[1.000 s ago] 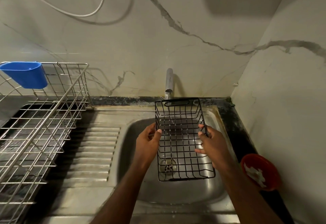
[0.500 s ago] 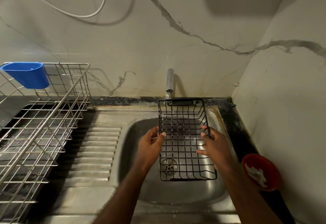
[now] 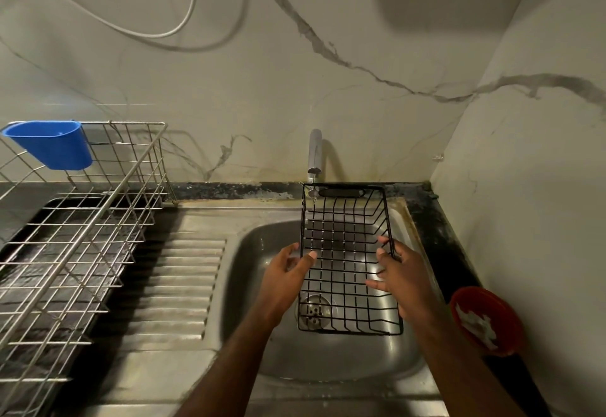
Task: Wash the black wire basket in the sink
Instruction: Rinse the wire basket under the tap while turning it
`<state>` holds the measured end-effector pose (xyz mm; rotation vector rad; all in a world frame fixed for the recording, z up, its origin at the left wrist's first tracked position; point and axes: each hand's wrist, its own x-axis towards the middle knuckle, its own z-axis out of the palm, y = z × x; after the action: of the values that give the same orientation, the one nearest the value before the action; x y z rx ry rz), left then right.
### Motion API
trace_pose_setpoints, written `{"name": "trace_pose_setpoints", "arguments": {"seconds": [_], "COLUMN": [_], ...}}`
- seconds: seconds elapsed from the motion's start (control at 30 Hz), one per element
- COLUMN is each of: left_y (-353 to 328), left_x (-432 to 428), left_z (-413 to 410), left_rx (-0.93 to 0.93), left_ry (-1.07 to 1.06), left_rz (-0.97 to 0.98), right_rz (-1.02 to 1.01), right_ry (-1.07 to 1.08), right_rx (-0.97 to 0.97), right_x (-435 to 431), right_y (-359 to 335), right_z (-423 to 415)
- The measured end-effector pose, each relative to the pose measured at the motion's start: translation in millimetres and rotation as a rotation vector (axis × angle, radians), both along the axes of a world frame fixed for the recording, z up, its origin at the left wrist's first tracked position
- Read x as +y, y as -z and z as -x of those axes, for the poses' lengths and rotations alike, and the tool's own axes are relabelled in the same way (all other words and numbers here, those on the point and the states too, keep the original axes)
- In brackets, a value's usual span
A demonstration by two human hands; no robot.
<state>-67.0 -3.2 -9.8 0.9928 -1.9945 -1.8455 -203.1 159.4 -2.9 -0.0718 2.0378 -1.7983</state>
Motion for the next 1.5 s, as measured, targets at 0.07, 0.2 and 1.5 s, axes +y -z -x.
{"name": "trace_pose_setpoints", "arguments": {"seconds": [0.07,0.2,1.5], "left_y": [-0.7,-0.1,-6.5], "left_x": [0.7,1.4,-51.2], "left_z": [-0.1,-0.1,0.4], "left_rx": [0.004,-0.013,-0.038], "left_ry": [0.003,0.012,0.156], "left_rz": [-0.027,-0.059,-0.119], "right_rz": [0.004,0.015,-0.459], "right_ry": [0.002,-0.001,-0.255], "right_rx": [-0.017,-0.031,0.447], "right_x": [0.1,0.7,-37.1], "right_y": [0.2,0.9,-41.6], "right_z": [0.3,1.1,69.9]}}
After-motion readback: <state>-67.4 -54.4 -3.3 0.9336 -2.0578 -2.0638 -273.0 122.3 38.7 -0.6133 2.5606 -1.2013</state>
